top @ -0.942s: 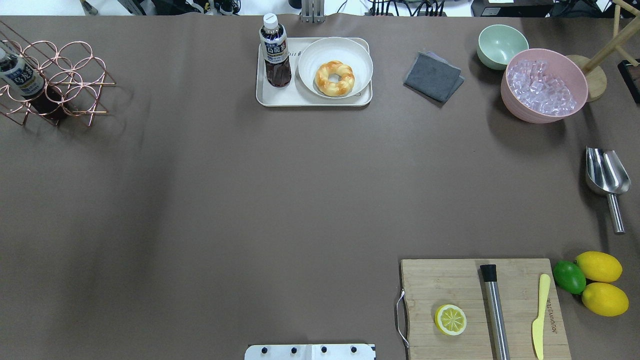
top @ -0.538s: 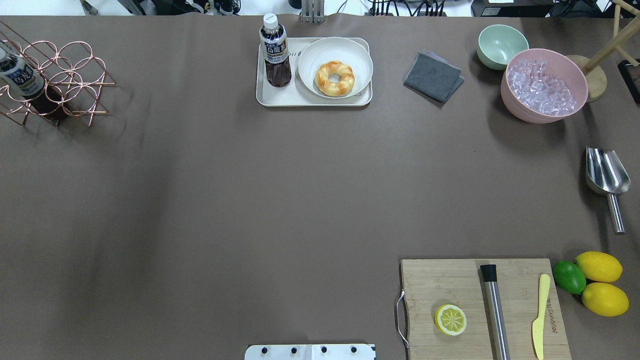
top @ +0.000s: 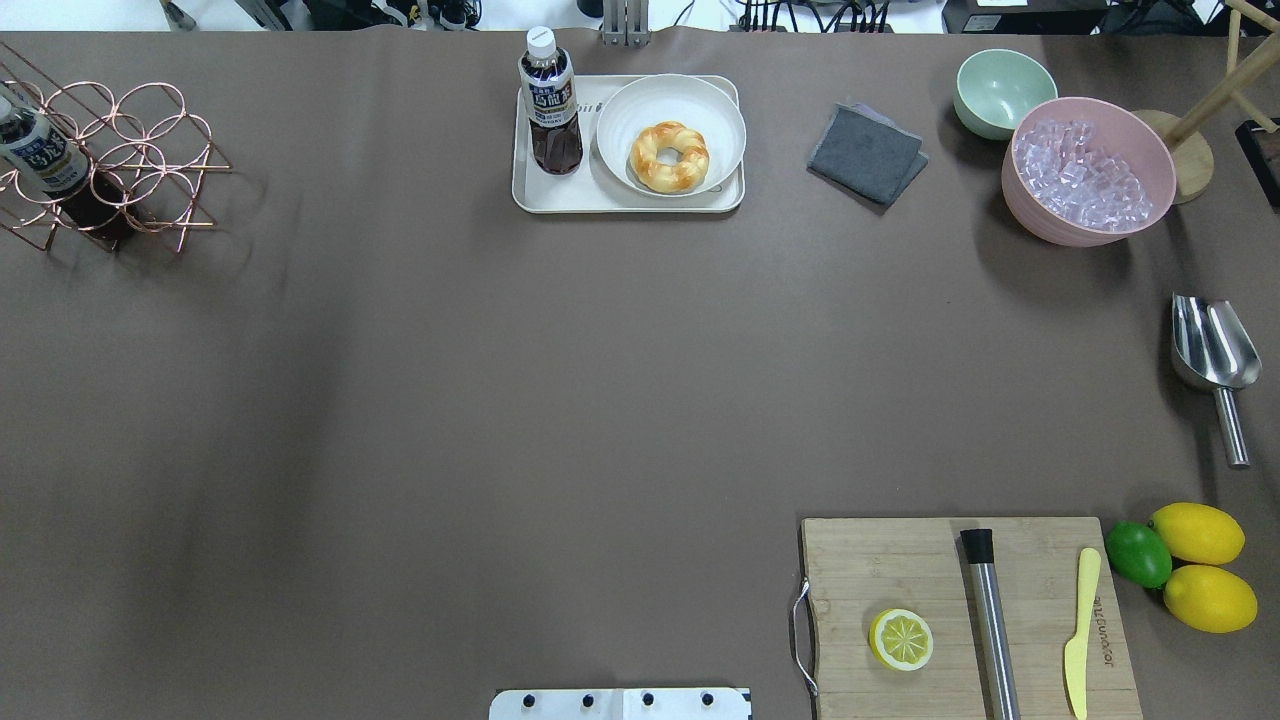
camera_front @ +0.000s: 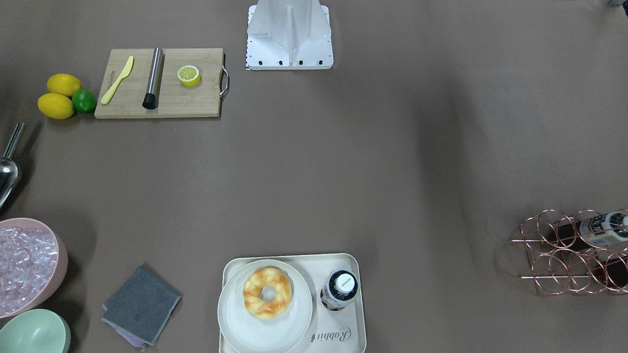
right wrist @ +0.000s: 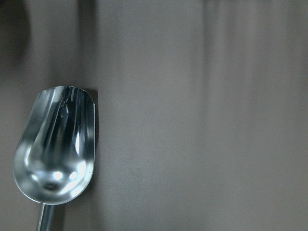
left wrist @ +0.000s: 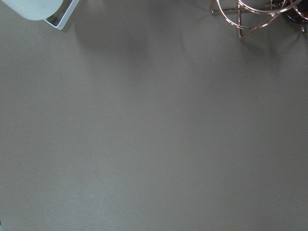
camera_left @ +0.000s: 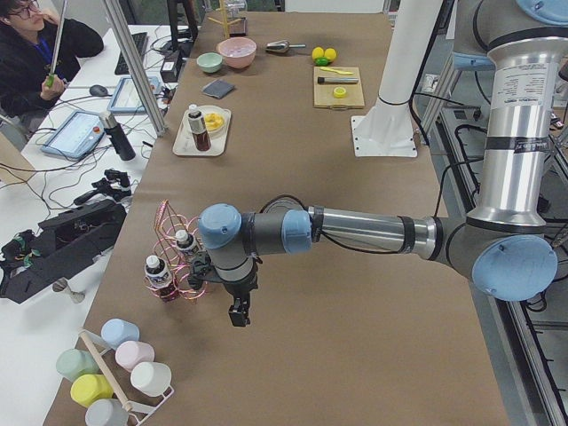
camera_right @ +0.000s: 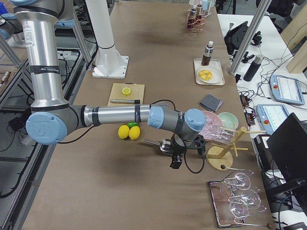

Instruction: Place donut on tray

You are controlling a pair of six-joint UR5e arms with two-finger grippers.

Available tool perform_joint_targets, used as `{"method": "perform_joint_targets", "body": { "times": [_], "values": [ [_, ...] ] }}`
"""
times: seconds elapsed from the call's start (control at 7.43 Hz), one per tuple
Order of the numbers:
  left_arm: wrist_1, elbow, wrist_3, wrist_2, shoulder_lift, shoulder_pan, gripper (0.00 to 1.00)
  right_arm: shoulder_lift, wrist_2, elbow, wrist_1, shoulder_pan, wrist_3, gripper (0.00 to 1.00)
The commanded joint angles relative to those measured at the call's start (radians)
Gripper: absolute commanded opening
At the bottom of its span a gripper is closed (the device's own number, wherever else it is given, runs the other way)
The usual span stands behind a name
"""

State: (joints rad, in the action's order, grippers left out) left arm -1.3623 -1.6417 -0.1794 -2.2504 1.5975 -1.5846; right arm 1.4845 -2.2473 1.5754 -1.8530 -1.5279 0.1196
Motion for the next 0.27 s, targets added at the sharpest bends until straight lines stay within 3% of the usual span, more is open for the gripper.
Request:
{"method": "perform_joint_targets", "body": {
  "times": [0.0,0.13],
  "values": [
    [-0.001,0.000,0.000,0.000,0.001,0.000,0.98,0.002,0.000,0.001,0.000,0.000,0.000,1.00],
    [-0.001,0.000,0.000,0.002,0.007,0.001,0.98,0.002,0.000,0.001,0.000,0.000,0.000,1.00]
  ]
}}
